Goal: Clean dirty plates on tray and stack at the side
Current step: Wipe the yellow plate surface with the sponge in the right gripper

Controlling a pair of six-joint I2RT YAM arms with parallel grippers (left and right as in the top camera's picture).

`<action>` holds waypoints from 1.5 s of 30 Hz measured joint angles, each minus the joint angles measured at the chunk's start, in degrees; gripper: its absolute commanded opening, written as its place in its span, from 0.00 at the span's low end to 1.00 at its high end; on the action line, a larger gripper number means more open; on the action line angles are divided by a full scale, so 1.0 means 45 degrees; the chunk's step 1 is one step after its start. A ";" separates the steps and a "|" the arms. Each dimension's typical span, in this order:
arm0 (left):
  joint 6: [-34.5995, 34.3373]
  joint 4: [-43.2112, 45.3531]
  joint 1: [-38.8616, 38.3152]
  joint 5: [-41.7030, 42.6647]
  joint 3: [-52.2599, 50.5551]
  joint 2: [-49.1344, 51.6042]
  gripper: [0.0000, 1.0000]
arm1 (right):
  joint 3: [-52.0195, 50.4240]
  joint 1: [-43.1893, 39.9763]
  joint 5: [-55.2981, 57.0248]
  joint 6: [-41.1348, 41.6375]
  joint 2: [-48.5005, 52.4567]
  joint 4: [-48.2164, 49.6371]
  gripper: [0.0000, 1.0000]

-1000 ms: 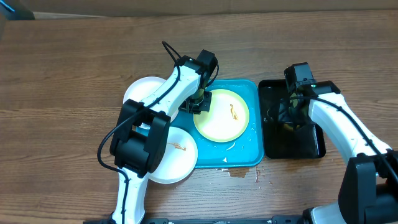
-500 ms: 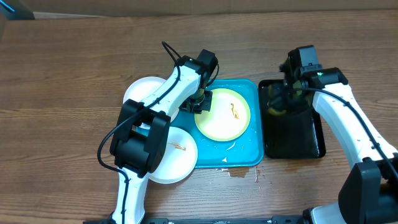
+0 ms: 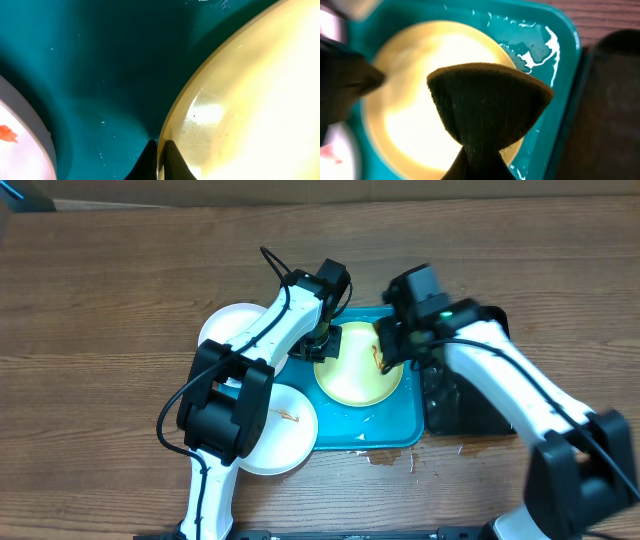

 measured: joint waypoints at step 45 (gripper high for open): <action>-0.0199 0.0005 0.0000 0.0189 0.0000 0.0000 0.04 | 0.0661 -0.0155 -0.4779 -0.1413 0.3274 -0.0189 0.04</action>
